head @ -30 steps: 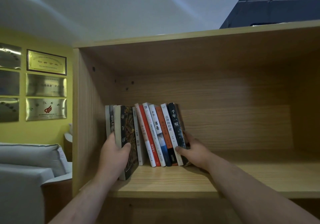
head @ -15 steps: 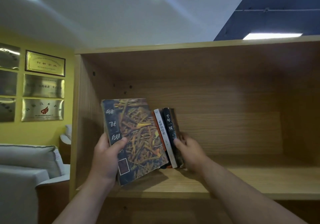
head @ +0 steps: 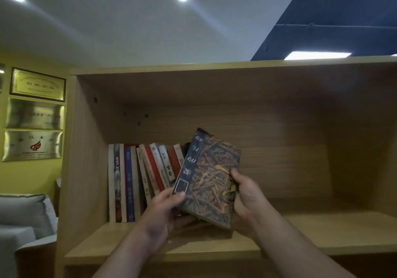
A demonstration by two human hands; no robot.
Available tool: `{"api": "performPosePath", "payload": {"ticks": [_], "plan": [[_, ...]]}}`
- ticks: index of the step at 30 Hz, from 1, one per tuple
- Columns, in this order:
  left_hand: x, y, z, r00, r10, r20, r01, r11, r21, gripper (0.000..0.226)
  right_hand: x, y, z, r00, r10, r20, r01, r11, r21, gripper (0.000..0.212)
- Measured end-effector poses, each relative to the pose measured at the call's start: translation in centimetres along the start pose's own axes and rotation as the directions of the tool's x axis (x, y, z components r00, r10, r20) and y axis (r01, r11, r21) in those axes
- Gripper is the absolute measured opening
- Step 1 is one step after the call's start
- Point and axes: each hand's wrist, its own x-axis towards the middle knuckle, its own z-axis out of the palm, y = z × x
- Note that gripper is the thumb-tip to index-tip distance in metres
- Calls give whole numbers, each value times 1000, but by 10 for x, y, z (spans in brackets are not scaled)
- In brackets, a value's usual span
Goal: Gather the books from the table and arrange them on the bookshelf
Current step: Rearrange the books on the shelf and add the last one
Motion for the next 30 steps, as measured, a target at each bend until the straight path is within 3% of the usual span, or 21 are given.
{"api": "performPosePath", "payload": {"ticks": [4,6,8,9,11,12,13,15,17,21,27,29,30], "plan": [[6,-5,25,994,100,-36,-95,987,129,45,6,1,-2,997,-22,-74,29,996,82,33],[12,2,40,977,183,-111,-162,971,174,24,7,3,-3,994,-30,-106,28,999,-19,37],[20,18,49,951,244,-191,-206,958,200,14,7,4,-5,969,-110,-221,39,952,-305,56],[26,28,50,935,272,-228,-215,945,246,14,5,6,-6,945,-198,-261,38,857,-514,68],[39,49,52,906,328,-269,-219,905,366,17,-2,8,-4,869,-446,-216,42,500,-865,77],[46,59,54,896,343,-282,-204,882,424,20,-6,10,-3,852,-513,-103,103,357,-928,70],[54,69,56,892,346,-292,-179,862,475,21,-8,13,-2,866,-498,32,203,293,-934,62],[70,85,64,904,303,-303,-104,841,531,19,-8,22,0,911,-359,202,321,309,-895,65],[79,96,73,920,227,-319,-14,834,552,20,-6,31,3,941,-245,232,298,282,-912,76],[91,101,81,943,110,-315,104,801,589,32,-4,37,9,955,-164,249,279,198,-940,75],[102,85,72,945,149,-292,-8,901,434,50,-2,33,5,971,-148,188,221,250,-943,62],[95,74,55,920,315,-235,-129,807,576,31,-4,31,5,971,-148,186,215,216,-952,58],[89,66,42,885,429,-182,-163,651,741,21,-4,31,5,971,-140,193,218,195,-956,56]]}}
